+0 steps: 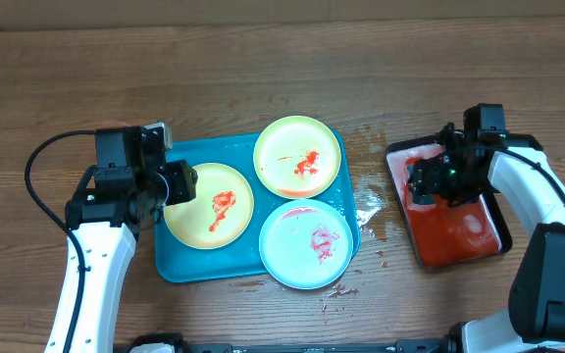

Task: Clean dirty plates on tray and stack at the side
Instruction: 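Wipe the sponge along the basin's near edge with right gripper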

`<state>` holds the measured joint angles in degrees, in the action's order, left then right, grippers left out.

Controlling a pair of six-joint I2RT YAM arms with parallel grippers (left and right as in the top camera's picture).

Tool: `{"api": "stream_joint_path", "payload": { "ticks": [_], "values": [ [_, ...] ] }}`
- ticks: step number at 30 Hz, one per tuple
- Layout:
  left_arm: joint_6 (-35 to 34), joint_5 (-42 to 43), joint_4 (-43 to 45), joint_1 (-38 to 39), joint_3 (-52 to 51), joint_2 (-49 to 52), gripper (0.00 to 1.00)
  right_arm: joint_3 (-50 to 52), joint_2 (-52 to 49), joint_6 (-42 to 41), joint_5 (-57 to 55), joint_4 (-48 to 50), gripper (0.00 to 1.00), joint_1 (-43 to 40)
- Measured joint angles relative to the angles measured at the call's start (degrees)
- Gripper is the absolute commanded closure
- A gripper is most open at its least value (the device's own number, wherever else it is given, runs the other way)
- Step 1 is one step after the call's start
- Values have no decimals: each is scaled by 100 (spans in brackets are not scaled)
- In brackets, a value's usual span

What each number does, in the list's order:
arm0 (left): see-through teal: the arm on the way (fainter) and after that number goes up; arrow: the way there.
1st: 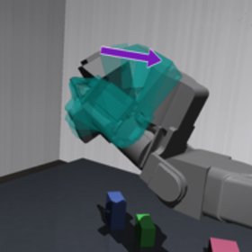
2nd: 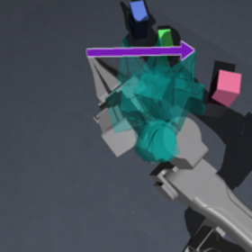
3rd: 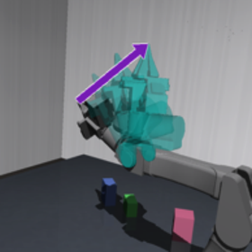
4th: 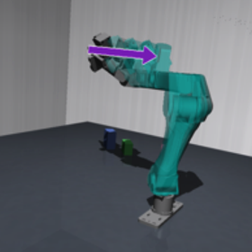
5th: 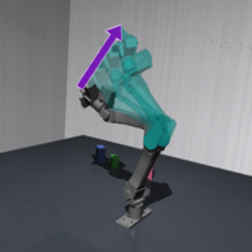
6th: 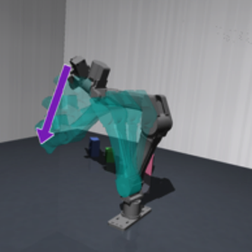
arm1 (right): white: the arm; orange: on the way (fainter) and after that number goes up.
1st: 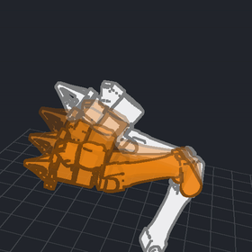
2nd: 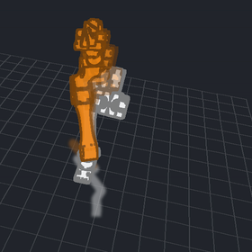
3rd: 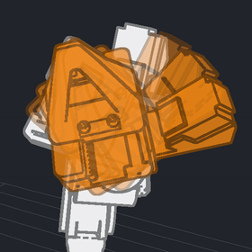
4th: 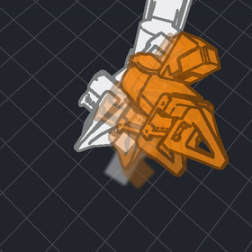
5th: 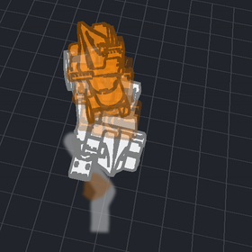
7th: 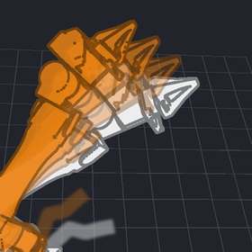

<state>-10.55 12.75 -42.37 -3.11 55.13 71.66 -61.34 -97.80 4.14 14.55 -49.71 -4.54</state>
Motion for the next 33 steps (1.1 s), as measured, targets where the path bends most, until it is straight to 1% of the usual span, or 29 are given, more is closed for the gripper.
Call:
{"api": "stream_joint_path", "payload": {
  "ticks": [2, 3, 4, 7, 14, 16, 18, 19, 21, 24, 28, 30, 31, 32, 33],
  "values": [
    [2, 0, 0, 0, 0, 0, 53, 0, 0, 127, 144, 22, 31, 2],
    [0, 0, 0, 0, 0, 0, 53, 0, 0, 175, 188, 28, 34, 2],
    [2, 0, 0, 0, 0, 0, 53, 0, 0, 205, 227, 48, 35, 2],
    [2, 0, 0, 0, 0, 0, 53, 0, 0, 310, 313, 133, 42, 2],
    [2, 0, 0, 0, 0, 0, 52, 0, -271, 452, 367, 227, 49, 2],
    [2, 0, 0, 0, 0, 0, 53, 0, -435, 472, 367, 269, 56, 2],
    [0, 0, 0, 0, 0, 0, 53, 0, -494, 476, 369, 326, 66, 2],
    [0, 0, 0, 0, 0, 0, 53, 0, -503, 479, 365, 385, 68, 2],
    [2, 0, 0, 0, 0, 0, 52, 0, -503, 483, 369, 420, 68, 2],
    [0, 0, 0, 0, 0, 0, 52, 0, -503, 487, 369, 479, 74, 2],
    [2, 0, 0, 0, 0, 0, 52, 0, -503, 494, 372, 518, 74, 2],
    [0, 0, 0, 0, 0, 0, 52, 0, -503, 490, 372, 529, 67, 2],
    [2, 0, -2, 0, 0, 0, 52, 2, -503, 496, 372, 542, 63, 2],
    [0, 0, -2, 0, 0, 0, 52, 0, -503, 498, 389, 555, 56, 2],
    [2, 0, -2, 0, 0, 0, 52, 0, -503, 487, 407, 557, 55, 2]
  ]
}}
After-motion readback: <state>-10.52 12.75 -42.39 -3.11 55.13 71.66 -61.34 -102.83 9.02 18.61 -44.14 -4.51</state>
